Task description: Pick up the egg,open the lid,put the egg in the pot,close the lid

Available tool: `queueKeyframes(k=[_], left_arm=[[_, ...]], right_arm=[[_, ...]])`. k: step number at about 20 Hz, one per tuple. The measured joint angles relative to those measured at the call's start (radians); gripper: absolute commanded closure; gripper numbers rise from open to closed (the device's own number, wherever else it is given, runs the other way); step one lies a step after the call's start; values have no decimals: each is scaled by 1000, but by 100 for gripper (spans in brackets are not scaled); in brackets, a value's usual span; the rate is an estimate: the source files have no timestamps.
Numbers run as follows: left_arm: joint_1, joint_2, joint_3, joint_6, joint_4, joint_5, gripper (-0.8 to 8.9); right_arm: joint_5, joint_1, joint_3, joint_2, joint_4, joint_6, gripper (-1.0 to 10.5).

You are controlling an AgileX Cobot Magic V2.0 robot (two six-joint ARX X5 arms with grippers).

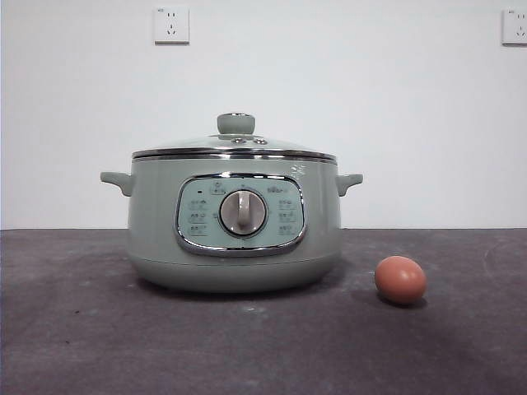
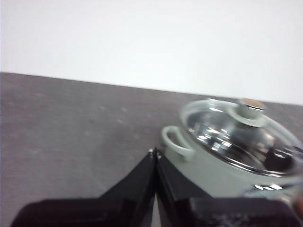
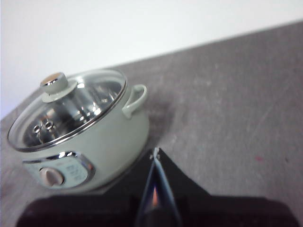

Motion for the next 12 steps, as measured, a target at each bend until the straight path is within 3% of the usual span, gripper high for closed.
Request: queueKeyframes(k=[3, 7, 12], left_arm=[[0, 69, 97, 16, -95, 71, 820], [0, 163, 203, 64, -222, 196, 820], [0, 261, 297, 130, -371, 346, 820]], right_arm=[[-41, 0, 146, 104, -146, -44, 958], [-100, 0, 364, 260, -394, -163, 958], [-105, 1, 589, 426, -676, -311, 958]])
